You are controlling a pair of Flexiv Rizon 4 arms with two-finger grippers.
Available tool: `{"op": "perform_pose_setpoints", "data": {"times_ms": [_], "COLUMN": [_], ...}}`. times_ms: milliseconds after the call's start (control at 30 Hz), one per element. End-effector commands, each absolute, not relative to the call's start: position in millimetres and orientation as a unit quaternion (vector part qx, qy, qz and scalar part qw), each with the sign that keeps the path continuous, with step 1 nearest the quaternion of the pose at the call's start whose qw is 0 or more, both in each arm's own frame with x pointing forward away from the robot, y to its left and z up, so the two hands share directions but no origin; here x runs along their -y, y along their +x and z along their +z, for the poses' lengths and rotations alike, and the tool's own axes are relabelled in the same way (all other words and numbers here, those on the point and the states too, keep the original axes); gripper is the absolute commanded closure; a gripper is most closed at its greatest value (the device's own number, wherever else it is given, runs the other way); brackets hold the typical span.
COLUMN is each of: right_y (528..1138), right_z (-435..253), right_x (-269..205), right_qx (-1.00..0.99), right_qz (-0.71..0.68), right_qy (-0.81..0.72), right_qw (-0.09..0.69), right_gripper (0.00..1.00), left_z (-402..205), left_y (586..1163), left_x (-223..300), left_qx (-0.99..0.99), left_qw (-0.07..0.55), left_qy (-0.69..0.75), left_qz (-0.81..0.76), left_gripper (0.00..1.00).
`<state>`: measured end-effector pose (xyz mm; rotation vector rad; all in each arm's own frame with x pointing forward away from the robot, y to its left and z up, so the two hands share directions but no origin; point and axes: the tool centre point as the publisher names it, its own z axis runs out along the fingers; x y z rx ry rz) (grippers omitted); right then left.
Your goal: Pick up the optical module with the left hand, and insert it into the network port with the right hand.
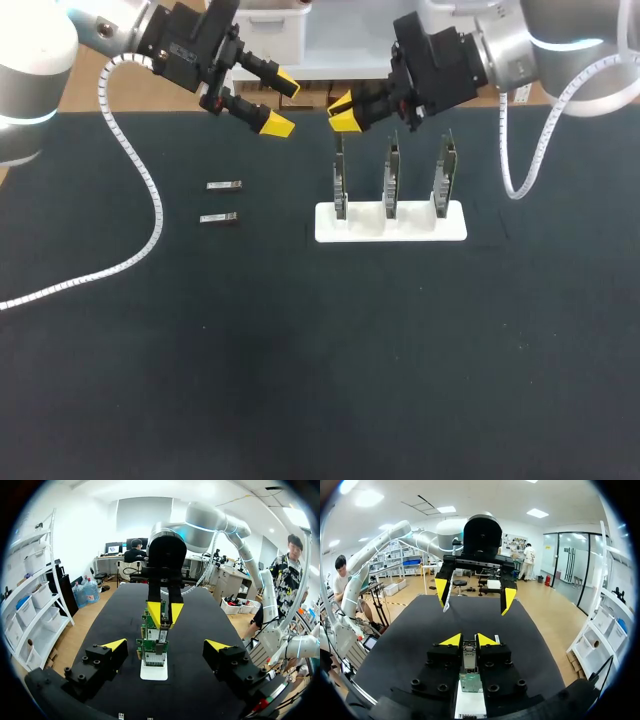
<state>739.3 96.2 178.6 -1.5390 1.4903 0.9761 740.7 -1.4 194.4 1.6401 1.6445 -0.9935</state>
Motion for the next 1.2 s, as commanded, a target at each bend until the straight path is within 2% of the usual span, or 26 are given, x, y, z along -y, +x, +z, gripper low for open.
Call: {"op": "perform_pose_setpoints", "data": {"times_ms": [33, 1200], "right_y": [739.6, 738.0], "right_z": [178.2, 179.9], "right_x": [-96.4, -93.8], "right_qx": [-0.583, -0.58], "right_qz": [0.384, 0.384], "right_qy": [-0.604, -0.604], "right_qw": [0.384, 0.39], "right_gripper": [1.0, 1.0], "left_z": [195.4, 195.4], "left_y": [741.1, 741.1], "left_x": [1.9, 1.9], "left_qx": [-0.622, -0.622], "left_qw": [0.3, 0.3], "left_qy": [0.619, 0.619], "left_qz": [-0.374, -0.374], "left_gripper": [0.0, 0.0]}}
